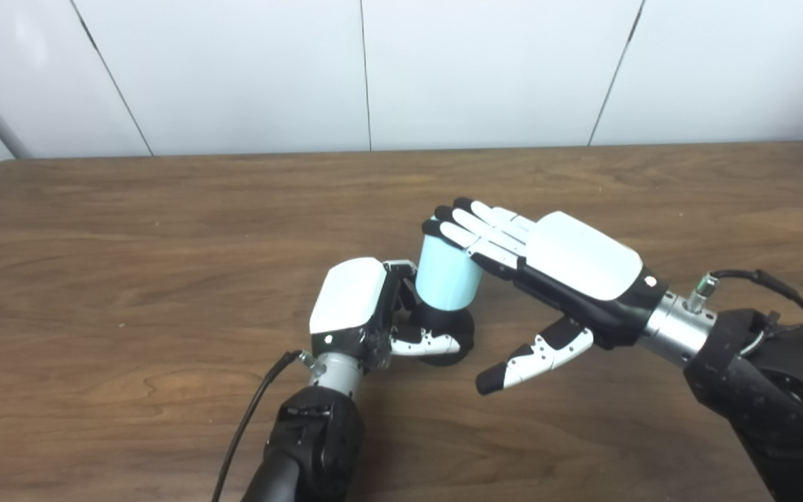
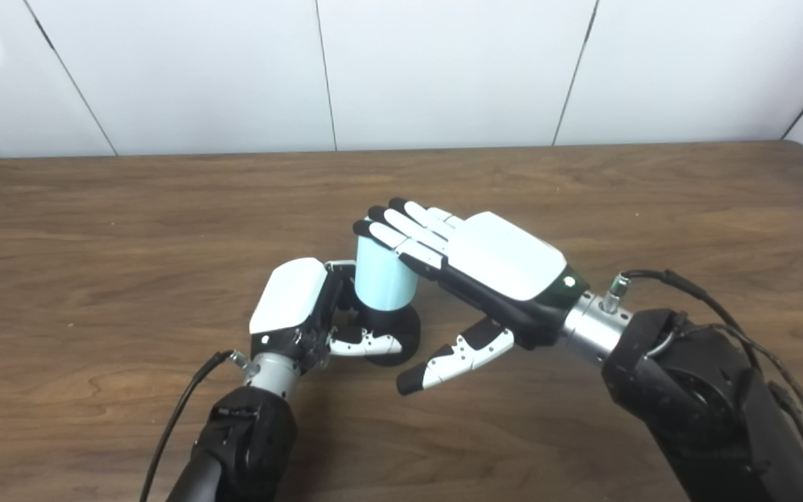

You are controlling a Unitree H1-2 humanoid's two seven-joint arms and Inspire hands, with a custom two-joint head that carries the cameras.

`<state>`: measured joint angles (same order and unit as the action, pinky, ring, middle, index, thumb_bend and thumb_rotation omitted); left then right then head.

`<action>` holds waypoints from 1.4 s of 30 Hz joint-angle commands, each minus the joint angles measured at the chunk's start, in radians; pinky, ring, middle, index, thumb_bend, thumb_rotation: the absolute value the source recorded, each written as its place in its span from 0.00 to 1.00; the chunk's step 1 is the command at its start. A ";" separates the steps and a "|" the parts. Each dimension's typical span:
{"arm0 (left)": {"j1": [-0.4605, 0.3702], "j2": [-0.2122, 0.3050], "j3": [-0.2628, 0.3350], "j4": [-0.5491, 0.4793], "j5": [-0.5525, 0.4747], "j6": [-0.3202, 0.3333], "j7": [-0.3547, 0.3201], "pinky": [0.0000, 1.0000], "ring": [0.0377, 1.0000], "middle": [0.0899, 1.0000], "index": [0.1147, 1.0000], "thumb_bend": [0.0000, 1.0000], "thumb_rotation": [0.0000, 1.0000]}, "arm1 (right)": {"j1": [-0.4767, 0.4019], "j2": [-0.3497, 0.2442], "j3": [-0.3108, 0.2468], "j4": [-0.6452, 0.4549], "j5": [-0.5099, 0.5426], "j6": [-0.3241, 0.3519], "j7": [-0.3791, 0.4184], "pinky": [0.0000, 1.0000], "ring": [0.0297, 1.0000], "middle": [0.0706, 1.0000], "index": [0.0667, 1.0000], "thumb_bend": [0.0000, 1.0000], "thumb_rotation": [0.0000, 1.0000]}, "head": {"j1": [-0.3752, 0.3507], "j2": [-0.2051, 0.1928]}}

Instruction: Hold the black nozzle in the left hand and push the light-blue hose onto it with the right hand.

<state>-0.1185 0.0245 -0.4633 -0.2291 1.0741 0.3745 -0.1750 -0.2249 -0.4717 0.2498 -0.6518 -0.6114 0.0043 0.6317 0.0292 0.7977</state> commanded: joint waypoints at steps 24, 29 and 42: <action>0.005 -0.001 -0.005 0.011 0.037 0.025 -0.058 0.39 0.48 0.44 0.42 0.53 0.00 | 0.009 -0.026 0.069 -0.077 -0.009 0.057 0.099 1.00 1.00 1.00 0.99 0.65 0.91 | -0.004 0.004; 0.004 0.000 -0.006 0.011 0.042 0.024 -0.061 0.38 0.47 0.43 0.42 0.53 0.00 | 0.015 -0.031 0.063 -0.062 -0.002 0.050 0.082 1.00 1.00 1.00 0.99 0.65 0.91 | -0.003 0.006; 0.010 -0.001 -0.001 -0.006 0.037 0.027 -0.072 0.38 0.47 0.43 0.42 0.53 0.00 | 0.074 -0.035 0.108 0.017 -0.036 0.013 0.047 0.98 1.00 1.00 0.98 0.66 0.91 | -0.005 0.009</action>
<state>-0.1209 0.0218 -0.4637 -0.2410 1.0975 0.3788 -0.2099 -0.1827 -0.4853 0.3200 -0.6678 -0.6488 0.0315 0.6112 0.0230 0.8053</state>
